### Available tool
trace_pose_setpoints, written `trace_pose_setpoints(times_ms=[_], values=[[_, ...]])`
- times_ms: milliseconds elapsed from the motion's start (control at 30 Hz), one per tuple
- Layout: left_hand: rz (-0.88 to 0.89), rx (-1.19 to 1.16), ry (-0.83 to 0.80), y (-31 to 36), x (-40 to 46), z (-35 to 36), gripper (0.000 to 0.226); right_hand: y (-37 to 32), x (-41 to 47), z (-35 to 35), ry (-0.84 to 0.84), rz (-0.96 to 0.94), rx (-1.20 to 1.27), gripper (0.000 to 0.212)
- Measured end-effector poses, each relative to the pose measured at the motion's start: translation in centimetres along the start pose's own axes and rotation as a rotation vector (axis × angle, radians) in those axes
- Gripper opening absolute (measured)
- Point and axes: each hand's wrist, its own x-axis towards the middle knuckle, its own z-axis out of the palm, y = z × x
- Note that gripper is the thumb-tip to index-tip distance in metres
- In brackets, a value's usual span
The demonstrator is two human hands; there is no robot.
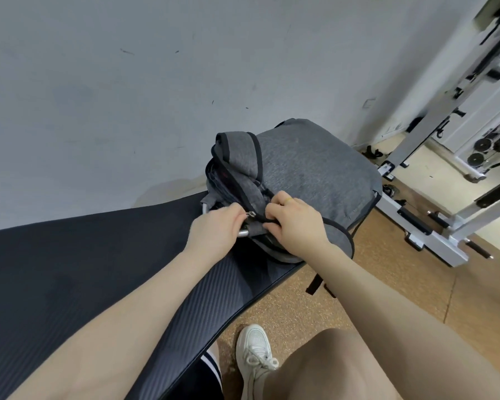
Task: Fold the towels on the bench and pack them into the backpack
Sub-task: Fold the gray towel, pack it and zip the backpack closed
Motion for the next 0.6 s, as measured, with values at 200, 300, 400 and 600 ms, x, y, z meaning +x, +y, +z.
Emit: trace_pose_setpoints(times_ms=[200, 300, 400, 600], values=[[-0.372, -0.087, 0.132, -4.0, 3.6, -1.9, 0.032, 1.1, -2.2, 0.3, 0.014, 0.039, 0.187, 0.021], [-0.44, -0.184, 0.122, -5.8, 5.4, -2.1, 0.029, 0.7, -2.6, 0.2, -0.004, 0.021, 0.164, 0.02], [-0.433, -0.376, 0.118, -5.9, 5.9, -2.0, 0.021, 0.5, -1.6, -1.2, -0.082, -0.04, 0.065, 0.029], [-0.546, -0.913, 0.134, -6.4, 7.0, -3.0, 0.023, -1.3, 5.4, -6.0, 0.192, 0.033, 0.524, 0.008]])
